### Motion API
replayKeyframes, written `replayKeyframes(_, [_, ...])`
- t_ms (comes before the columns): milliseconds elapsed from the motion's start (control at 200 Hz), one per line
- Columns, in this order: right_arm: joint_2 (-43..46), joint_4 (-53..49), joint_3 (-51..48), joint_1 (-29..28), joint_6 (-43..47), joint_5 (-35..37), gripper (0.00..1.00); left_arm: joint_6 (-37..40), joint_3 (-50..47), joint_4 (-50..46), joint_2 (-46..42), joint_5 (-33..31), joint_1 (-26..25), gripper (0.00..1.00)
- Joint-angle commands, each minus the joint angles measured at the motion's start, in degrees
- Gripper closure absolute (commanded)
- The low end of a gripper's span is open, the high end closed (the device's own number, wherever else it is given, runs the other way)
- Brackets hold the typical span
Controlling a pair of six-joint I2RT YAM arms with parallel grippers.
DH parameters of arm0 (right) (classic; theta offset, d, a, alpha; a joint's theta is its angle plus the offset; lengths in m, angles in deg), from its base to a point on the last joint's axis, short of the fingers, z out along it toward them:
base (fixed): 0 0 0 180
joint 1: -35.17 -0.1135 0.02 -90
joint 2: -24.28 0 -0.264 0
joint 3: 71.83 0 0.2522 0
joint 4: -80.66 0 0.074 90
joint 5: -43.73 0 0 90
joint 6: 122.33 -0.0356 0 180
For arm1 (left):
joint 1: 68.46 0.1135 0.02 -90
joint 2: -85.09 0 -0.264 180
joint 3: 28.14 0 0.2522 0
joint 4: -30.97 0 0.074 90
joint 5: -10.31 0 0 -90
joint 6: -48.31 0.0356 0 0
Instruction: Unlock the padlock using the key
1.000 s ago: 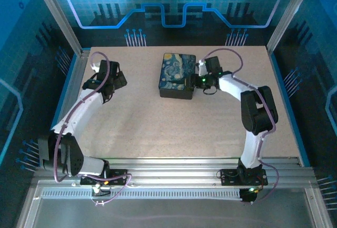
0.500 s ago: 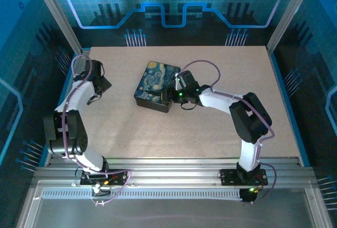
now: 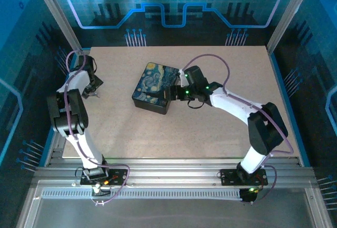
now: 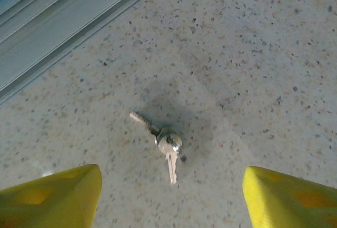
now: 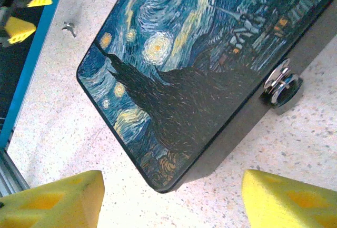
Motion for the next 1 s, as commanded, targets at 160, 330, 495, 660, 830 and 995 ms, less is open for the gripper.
replayKeyframes(160, [-0.8,-3.9,0.3,0.2,6.0,-2.1,0.33,5.7,8.1,-1.0,8.3,5.3,0.7,0.46])
replayKeyframes(330, [-2.1,-3.8,1.1,0.3,6.5,-2.8,0.34,4.4,8.4,-2.6,9.2,4.9,0.8,0.47])
replayKeyframes(495, [-3.3,-3.7,1.8,0.3,6.7,-3.1,0.35,4.4,7.7,-5.0,8.8,1.6,0.7,0.47])
replayKeyframes(660, [-4.4,-3.6,2.1,0.3,6.6,-3.6,0.36,4.5,5.9,-3.8,8.5,2.9,0.8,0.47])
replayKeyframes(830, [-4.6,-3.7,2.4,0.3,6.7,-3.5,0.37,4.4,6.1,-3.5,9.7,3.3,0.8,0.48])
replayKeyframes(995, [-4.9,-3.5,2.4,0.3,6.5,-3.5,0.38,3.9,5.6,-3.8,10.2,3.2,0.9,0.52])
